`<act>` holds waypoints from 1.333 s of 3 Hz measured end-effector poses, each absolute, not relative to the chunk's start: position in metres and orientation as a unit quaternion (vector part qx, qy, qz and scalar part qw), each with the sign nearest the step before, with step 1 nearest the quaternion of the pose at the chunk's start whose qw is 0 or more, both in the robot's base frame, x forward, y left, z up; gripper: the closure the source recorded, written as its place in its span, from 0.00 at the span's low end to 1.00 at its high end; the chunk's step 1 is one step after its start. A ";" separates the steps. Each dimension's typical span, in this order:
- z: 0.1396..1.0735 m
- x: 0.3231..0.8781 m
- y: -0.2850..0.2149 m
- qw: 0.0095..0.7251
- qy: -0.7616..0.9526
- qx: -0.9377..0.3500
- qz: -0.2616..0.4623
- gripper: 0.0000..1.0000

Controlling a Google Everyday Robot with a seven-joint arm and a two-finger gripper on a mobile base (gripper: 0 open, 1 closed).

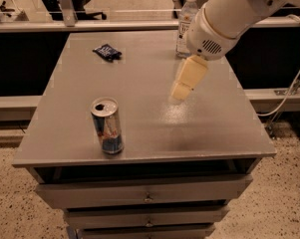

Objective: Pick rxbar blueberry

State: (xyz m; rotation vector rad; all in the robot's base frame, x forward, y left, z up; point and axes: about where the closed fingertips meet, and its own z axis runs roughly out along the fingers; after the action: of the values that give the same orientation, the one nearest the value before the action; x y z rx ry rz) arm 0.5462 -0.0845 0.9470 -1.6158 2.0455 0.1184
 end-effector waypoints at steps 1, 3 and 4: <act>0.947 0.546 -0.084 0.263 0.756 -0.597 0.044 0.00; 0.946 0.589 -0.020 0.328 0.729 -0.591 0.112 0.00; 0.943 0.630 0.029 0.371 0.712 -0.576 0.156 0.00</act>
Offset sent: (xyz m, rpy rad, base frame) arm 0.0277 0.0426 -0.0045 0.1769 -0.0156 0.0367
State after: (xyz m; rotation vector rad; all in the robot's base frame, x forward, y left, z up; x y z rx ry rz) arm 0.6300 0.0292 0.9425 -1.4768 1.8248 0.3990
